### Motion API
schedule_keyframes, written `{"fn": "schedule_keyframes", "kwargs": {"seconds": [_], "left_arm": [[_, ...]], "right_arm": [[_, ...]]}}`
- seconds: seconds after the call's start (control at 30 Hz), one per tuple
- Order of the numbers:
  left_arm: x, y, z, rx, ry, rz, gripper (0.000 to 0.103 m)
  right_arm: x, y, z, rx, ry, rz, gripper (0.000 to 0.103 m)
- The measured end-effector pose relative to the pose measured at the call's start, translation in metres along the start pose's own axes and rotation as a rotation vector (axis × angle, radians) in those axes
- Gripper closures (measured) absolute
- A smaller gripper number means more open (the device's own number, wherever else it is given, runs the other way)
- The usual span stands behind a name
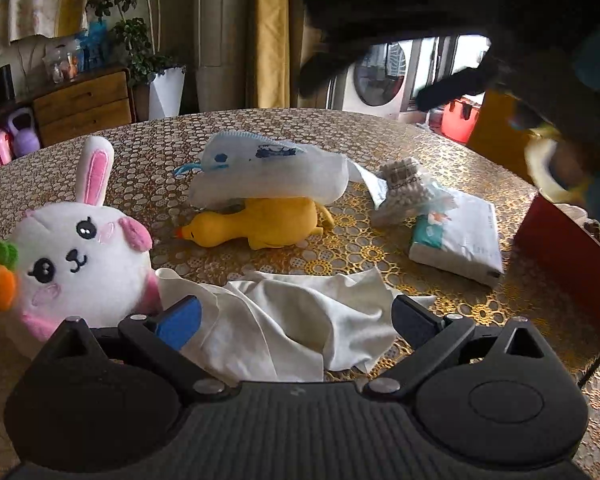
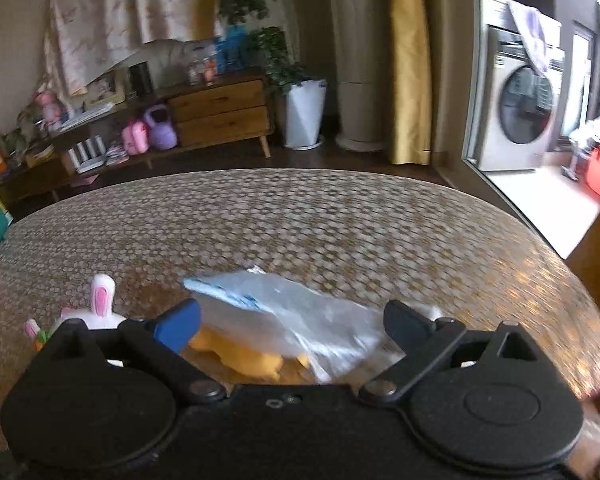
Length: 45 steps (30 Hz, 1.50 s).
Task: Organize soft objects
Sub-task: 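Grasp the clear plastic bag with the right gripper while the left gripper grasps the white cloth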
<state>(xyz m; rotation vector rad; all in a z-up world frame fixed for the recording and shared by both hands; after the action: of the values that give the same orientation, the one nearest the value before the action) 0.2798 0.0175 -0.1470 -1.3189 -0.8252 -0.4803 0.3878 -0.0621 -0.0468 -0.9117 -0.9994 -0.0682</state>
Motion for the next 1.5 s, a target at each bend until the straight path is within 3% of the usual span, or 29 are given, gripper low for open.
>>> {"fn": "schedule_keyframes", "kwargs": {"seconds": [0.17,0.4,0.53,0.93,1.13,1.27,1.37,1.5], "left_arm": [[-0.001,0.010,-0.001,0.004,-0.011,0.003,0.001],[-0.003,0.021,-0.007,0.015,-0.018,0.015,0.001],[-0.004,0.024,-0.008,0.017,-0.015,0.016,0.002],[-0.008,0.025,-0.012,0.036,0.011,-0.007,0.003],[-0.009,0.023,-0.012,0.051,0.024,-0.018,0.008],[-0.010,0.021,-0.013,0.075,0.031,-0.030,0.025],[-0.009,0.019,-0.012,0.071,0.026,-0.035,0.041],[-0.006,0.018,-0.010,0.068,0.031,-0.040,0.069]], "right_arm": [[0.006,0.028,0.001,0.050,0.012,0.034,0.007],[0.010,0.050,-0.037,-0.034,0.215,0.043,0.008],[0.006,0.062,-0.051,-0.033,0.298,0.042,0.008],[-0.001,0.111,-0.056,-0.070,0.291,0.119,0.009],[-0.006,0.117,-0.054,-0.060,0.286,0.144,0.036],[-0.006,0.116,-0.049,-0.081,0.261,0.151,0.071],[-0.007,0.118,-0.044,-0.097,0.235,0.157,0.089],[-0.008,0.112,-0.043,-0.098,0.223,0.137,0.101]]}}
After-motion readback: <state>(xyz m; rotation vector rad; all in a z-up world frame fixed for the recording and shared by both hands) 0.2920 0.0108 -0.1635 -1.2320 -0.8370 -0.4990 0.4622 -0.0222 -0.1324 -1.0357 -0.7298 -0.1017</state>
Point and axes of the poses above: each gripper's, at about its wrist camera, not at the fingertips, and y roughly the way its jaws point, z to its left, x to its top, the point moved 1 cm from there along y, roughly the way its jaws point, and after that the axes turned 9 degrees about x, right-handed, at the moved point
